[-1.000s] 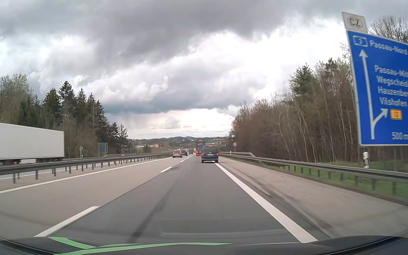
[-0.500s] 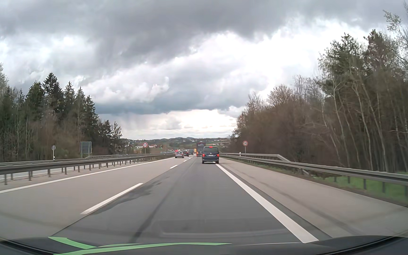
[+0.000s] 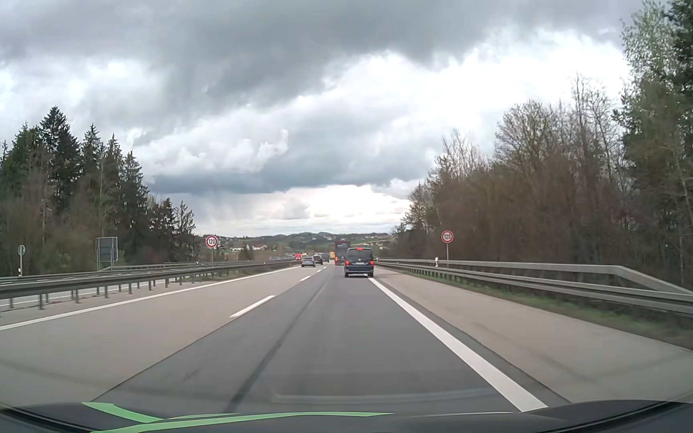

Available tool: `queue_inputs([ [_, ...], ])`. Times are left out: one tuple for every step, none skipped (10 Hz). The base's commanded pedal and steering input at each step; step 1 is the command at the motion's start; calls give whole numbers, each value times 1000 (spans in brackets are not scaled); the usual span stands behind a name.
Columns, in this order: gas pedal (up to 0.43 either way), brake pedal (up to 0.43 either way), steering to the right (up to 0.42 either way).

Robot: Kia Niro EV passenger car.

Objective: Follow the waypoints while adhering to traffic rules and regulations

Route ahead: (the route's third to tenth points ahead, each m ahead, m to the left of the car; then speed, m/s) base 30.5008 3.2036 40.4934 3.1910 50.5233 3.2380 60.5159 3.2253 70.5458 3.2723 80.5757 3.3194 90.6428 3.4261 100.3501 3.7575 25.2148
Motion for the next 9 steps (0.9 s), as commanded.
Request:
queue_inputs([
  [0, 43, -3],
  [0, 55, -3],
  [0, 61, -3],
  [0, 55, -3],
  [0, 61, -3],
  [0, 61, -3],
  [0, 61, -2],
  [0, 61, -2],
  [0, 61, -2],
])
